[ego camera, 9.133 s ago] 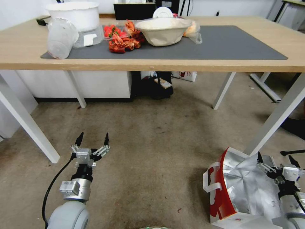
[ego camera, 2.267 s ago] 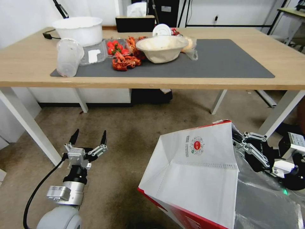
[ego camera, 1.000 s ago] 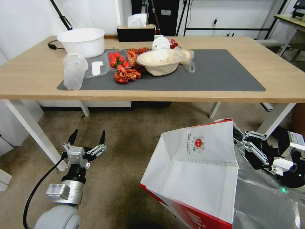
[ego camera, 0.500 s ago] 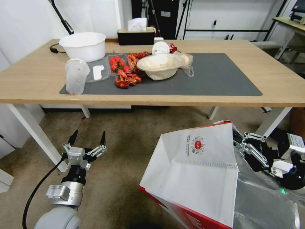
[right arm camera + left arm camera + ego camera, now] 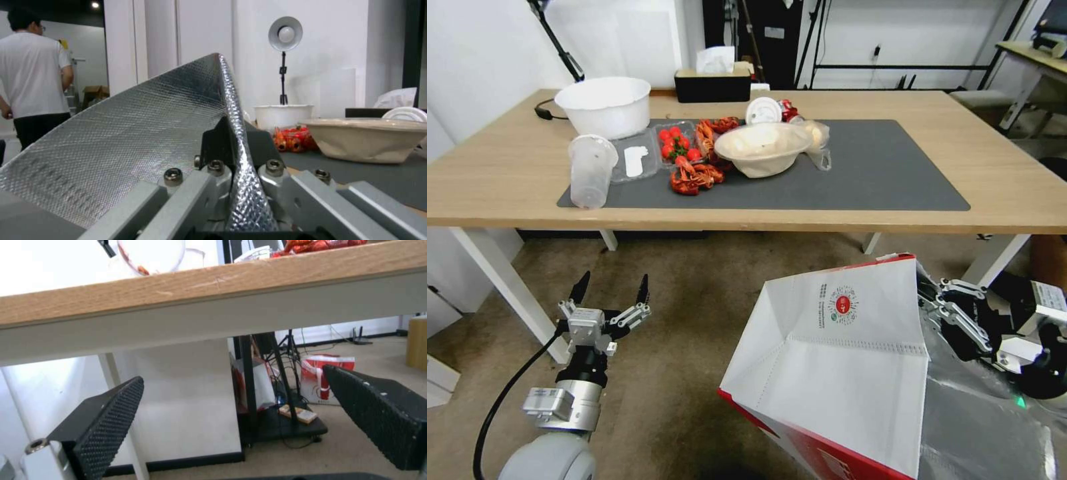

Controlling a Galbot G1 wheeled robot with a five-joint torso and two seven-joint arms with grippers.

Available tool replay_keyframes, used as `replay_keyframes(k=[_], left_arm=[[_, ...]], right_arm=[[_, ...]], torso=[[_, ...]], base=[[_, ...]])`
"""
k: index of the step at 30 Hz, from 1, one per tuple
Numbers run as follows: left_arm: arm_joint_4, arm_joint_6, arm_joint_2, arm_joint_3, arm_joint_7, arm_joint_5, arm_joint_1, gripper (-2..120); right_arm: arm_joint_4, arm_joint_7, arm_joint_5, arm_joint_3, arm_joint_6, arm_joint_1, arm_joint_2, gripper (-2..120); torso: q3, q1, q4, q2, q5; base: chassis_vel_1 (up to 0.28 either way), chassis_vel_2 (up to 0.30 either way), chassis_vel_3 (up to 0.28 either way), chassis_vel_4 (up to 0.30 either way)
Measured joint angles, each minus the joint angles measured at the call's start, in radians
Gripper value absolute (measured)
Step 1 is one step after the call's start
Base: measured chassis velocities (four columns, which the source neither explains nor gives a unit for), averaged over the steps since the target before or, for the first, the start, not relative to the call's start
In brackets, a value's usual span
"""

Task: Pick up the food delivery bag from the floor and place it on the table.

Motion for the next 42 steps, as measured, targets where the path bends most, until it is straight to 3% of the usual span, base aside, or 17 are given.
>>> replay_keyframes(k=[42], left_arm=[[0.022, -0.003, -0.002, 0.012, 0.0, 0.006, -0.011, 100]], right_arm=[[-0.038, -0.017, -0.032, -0.03, 0.014, 0.017, 0.018, 0]], torso=[[0.106, 0.067, 0.0, 0.173, 0.0]], base=[[0.0, 0.0, 0.0, 0.0]])
